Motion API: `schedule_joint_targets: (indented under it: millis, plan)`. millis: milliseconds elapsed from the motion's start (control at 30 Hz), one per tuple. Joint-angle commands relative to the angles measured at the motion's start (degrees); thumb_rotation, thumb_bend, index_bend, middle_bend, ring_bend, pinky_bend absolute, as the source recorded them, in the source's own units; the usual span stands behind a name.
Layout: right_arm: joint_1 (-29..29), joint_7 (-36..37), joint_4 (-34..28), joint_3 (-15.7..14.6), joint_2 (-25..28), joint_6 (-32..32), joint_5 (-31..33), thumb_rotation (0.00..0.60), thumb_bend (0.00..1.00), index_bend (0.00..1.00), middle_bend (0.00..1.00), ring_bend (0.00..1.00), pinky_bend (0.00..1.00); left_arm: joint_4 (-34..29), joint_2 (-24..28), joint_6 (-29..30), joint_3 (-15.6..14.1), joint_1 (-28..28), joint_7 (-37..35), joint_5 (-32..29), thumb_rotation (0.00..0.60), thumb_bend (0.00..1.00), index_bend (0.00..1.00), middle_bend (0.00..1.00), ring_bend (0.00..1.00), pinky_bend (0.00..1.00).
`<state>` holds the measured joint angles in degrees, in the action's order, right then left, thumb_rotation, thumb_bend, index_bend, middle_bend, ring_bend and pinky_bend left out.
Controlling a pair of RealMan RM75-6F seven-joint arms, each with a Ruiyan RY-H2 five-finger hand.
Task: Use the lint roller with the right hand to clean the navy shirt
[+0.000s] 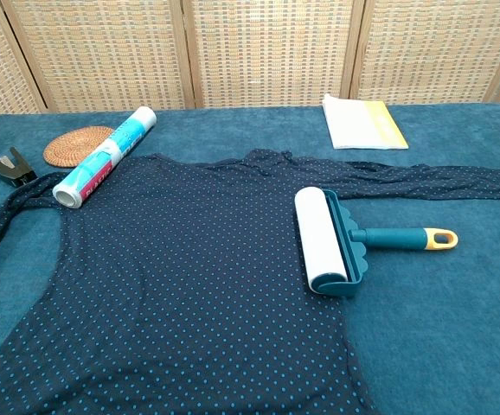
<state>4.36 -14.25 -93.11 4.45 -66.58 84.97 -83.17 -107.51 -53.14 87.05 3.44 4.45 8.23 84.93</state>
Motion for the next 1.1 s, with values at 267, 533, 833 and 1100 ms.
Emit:
schedule_joint_targets:
  millis: [267, 533, 833, 1100]
  plan:
    - [0.8, 0.5, -0.8, 0.1, 0.3, -1.5, 0.2, 0.6, 0.0, 0.0, 0.09, 0.1, 0.0, 0.4, -0.4, 0.2, 0.0, 0.0, 0.2, 0.2, 0.6, 0.0, 0.0, 0.0, 0.0, 0.0]
    - [14.8, -9.2, -10.1, 6.9, 1.9, -19.8, 9.3, 0.6, 0.0, 0.0, 0.89, 0.97, 1.0, 0.6, -1.4, -2.1, 1.3, 1.5, 2.1, -3.2, 0.6, 0.0, 0.0, 0.0, 0.0, 0.0]
    - [29.6, -26.5, -8.5, 11.3, -8.0, -28.7, 34.2, 0.6, 0.0, 0.0, 1.0, 1.0, 1.0, 1.9, -2.4, -4.9, 2.6, 3.2, 3.7, -7.6, 0.6, 0.0, 0.0, 0.0, 0.0, 0.0]
    - [36.2, -32.2, -3.5, 10.7, -17.3, -25.9, 44.5, 0.6, 0.09, 0.19, 1.0, 1.0, 1.0, 2.2, -2.6, -6.4, 3.0, 4.0, 4.1, -9.6, 0.6, 0.0, 0.0, 0.0, 0.0, 0.0]
